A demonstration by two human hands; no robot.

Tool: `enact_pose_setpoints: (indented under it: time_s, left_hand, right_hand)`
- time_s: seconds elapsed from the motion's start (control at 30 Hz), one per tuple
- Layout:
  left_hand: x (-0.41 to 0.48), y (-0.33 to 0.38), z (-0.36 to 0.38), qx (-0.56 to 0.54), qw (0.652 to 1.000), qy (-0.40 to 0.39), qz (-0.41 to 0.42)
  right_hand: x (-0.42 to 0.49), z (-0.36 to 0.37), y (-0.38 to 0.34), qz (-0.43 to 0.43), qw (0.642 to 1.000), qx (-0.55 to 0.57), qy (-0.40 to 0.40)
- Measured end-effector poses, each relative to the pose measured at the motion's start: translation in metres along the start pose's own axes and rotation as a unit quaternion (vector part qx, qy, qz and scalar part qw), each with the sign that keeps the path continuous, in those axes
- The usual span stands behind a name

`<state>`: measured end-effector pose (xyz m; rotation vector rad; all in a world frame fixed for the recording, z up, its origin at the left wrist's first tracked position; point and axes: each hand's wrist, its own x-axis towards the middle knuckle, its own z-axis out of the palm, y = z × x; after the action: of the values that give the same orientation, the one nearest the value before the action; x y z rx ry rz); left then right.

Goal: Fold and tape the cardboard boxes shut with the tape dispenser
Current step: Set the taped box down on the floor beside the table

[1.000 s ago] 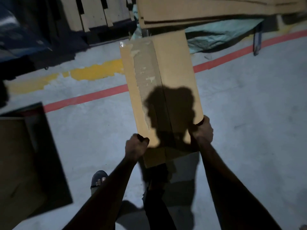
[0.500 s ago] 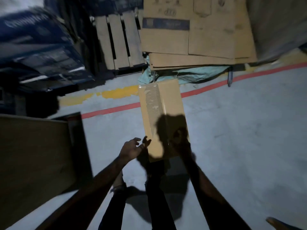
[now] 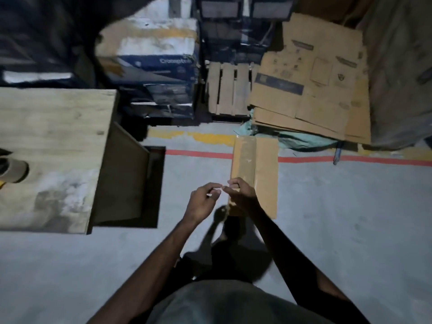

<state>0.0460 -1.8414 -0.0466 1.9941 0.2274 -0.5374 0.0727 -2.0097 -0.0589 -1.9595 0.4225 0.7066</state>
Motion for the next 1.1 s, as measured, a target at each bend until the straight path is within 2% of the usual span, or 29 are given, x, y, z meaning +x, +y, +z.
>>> enact_pose_setpoints:
  time_s: [0.13,0.2,0.33,0.43,0.6,0.77,0.9,1.1]
  left_hand:
    - [-0.054,-0.024,-0.046,-0.094,0.994,0.061,-0.008]
    - [-0.077,-0.042,-0.078,-0.121,0.988,0.098,-0.006]
    - [-0.130,-0.100,-0.153,-0.156,0.974,0.165,-0.020]
    - [-0.185,-0.163,-0.209,-0.156,0.965,0.208,-0.043]
    - [-0.276,-0.262,-0.288,-0.183,0.936,0.284,-0.097]
    - [-0.347,-0.331,-0.353,-0.214,0.908,0.339,-0.123]
    - [-0.375,-0.379,-0.397,-0.233,0.885,0.379,-0.135]
    - [-0.389,-0.447,-0.493,-0.272,0.864,0.394,-0.155]
  right_hand:
    - [-0.022,0.055,-0.022,-0.051,0.997,-0.058,-0.027]
    - [-0.037,0.086,-0.038,-0.084,0.988,-0.122,-0.049]
    - [-0.065,0.165,-0.077,-0.177,0.946,-0.250,-0.104]
    - [-0.088,0.242,-0.104,-0.215,0.914,-0.310,-0.148]
    - [-0.139,0.384,-0.131,-0.252,0.888,-0.334,-0.192]
    - [-0.194,0.511,-0.155,-0.275,0.868,-0.340,-0.235]
    - [-0.211,0.597,-0.181,-0.288,0.845,-0.356,-0.277]
    - [-0.199,0.718,-0.245,-0.295,0.825,-0.366,-0.314]
